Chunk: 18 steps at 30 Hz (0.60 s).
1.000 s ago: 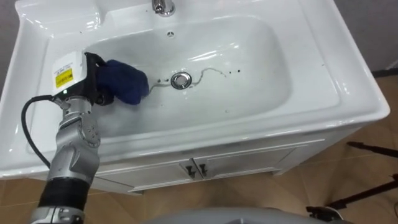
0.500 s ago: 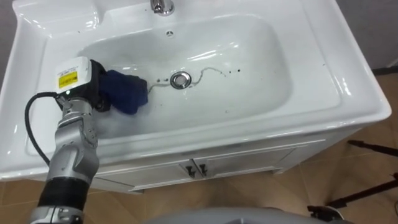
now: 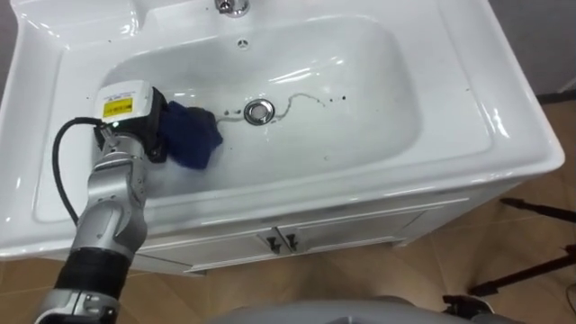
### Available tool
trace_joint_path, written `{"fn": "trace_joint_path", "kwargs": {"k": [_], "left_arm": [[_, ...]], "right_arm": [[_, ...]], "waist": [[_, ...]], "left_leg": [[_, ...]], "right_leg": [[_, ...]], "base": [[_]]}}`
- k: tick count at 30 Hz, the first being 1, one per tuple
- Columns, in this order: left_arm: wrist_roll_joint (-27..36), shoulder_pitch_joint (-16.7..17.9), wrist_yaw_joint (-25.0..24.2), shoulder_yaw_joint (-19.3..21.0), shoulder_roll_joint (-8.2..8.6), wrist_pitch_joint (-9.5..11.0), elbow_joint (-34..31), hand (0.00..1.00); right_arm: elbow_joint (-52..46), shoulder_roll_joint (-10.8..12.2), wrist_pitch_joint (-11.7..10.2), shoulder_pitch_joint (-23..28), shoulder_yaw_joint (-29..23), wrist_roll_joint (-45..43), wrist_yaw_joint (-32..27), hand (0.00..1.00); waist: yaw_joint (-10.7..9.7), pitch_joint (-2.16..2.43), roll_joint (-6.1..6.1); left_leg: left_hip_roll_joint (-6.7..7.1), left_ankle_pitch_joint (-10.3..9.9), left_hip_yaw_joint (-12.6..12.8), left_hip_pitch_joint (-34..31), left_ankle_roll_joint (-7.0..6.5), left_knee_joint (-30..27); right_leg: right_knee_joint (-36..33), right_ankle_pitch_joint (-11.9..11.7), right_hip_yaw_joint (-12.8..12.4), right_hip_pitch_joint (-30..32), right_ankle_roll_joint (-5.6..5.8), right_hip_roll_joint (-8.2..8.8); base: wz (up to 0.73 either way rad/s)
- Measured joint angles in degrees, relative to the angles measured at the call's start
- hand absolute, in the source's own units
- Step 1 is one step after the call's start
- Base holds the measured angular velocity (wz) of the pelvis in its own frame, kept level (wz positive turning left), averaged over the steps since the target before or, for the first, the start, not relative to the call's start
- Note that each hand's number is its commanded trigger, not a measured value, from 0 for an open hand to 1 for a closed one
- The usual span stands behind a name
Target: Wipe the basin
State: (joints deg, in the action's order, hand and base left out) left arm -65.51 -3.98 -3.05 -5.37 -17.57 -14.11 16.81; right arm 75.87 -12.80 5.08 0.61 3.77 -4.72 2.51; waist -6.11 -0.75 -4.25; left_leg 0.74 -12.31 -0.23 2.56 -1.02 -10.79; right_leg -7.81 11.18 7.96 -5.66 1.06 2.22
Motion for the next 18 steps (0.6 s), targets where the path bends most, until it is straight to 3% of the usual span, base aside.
{"fn": "trace_joint_path", "kwargs": {"k": [8, 13, 14, 18], "left_arm": [[-0.56, -0.04, -1.29, -1.57, -0.01, -1.7, 0.02, 1.0], [-1.22, -0.04, -2.26, -4.21, 0.11, -2.14, 0.14, 1.0], [-1.9, -0.03, -2.42, -4.81, 0.36, -2.19, 0.14, 1.0], [-3.99, -0.01, -2.44, -7.48, 1.33, -2.82, 0.15, 1.0]], "right_arm": [[0.33, -0.23, -0.07, -0.23, -0.03, -0.14, 0.08, 0.0], [0.51, -0.1, -0.09, -0.58, 0.04, 0.74, -1.01, 0.0], [0.51, -0.08, -0.1, -0.53, 0.03, 1.04, -1.25, 0.0], [0.31, 0.29, -0.03, 0.17, 0.68, 2.01, -2.39, 0.0]], "waist": [[-0.72, 0.07, -0.2], [-1.62, -0.14, -0.28], [-1.86, -0.36, 0.0], [-2.18, -0.49, 0.24]], "left_leg": [[0.0, 0.0, 0.3, 0.23, 0.0, 0.01], [-0.04, 0.0, 1.5, 0.87, 0.0, 0.04], [-0.05, 0.0, 1.77, 0.93, 0.0, 0.06], [-0.1, 0.0, 2.6, 1.14, 0.0, 0.06]], "right_leg": [[-0.01, 0.0, -0.5, -0.06, 0.0, 0.04], [-0.04, -0.02, -1.68, -0.28, -0.03, 0.05], [-0.11, -0.02, -1.89, -0.23, -0.03, 0.05], [-0.4, -0.02, -2.43, -0.12, -0.03, 0.05]], "base": [[-0.01], [-0.11], [-0.1], [-0.06]]}}
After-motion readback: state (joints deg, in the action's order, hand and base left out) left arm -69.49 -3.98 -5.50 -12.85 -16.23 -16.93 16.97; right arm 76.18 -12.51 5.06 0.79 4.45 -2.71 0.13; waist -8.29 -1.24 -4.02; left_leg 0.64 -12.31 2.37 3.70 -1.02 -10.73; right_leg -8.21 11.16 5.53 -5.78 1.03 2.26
